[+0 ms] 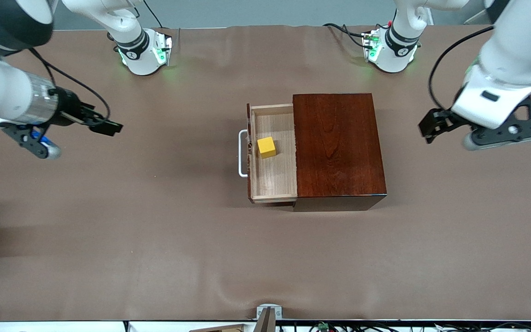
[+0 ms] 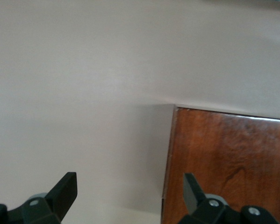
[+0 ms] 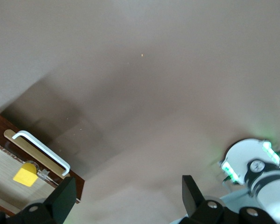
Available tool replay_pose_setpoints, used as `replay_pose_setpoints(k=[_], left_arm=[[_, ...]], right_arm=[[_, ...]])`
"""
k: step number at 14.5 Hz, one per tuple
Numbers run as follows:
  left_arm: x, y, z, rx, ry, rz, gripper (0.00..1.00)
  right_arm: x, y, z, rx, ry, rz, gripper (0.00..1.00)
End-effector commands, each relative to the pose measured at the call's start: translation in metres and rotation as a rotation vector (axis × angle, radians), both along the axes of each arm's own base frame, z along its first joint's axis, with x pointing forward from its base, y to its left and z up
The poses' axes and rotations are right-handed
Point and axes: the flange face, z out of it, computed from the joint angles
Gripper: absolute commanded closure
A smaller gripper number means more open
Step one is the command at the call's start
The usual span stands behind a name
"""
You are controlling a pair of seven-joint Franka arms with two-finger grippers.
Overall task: Open drawer, take yellow block, close drawer
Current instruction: 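Reach the right gripper down into the drawer toward the yellow cube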
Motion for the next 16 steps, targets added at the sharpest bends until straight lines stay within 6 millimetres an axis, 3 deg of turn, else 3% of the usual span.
replay_pose_setpoints(k=[1, 7, 9, 11, 16], left_arm=[[-0.015, 0.022, 0.008, -0.036, 0.013, -0.012, 0.0], [-0.02, 0.058, 0.011, -0.052, 0.027, -0.027, 0.0], [-0.028, 0.073, 0.008, -0.066, 0.034, -0.015, 0.0], [-0.037, 0.081, 0.008, -0.094, 0.031, -0.027, 0.0], [-0.059, 0.075, 0.0, -0.096, 0.048, -0.038, 0.0]], right_arm=[[0.0, 0.042, -0.005, -0.023, 0.016, -0.128, 0.0], [-0.005, 0.13, -0.029, -0.067, 0.018, -0.34, 0.0], [-0.013, 0.176, -0.049, -0.092, 0.016, -0.393, 0.0], [-0.013, 0.207, -0.065, -0.103, 0.002, -0.49, 0.0], [-0.027, 0.274, -0.107, -0.118, -0.015, -0.6, 0.0]])
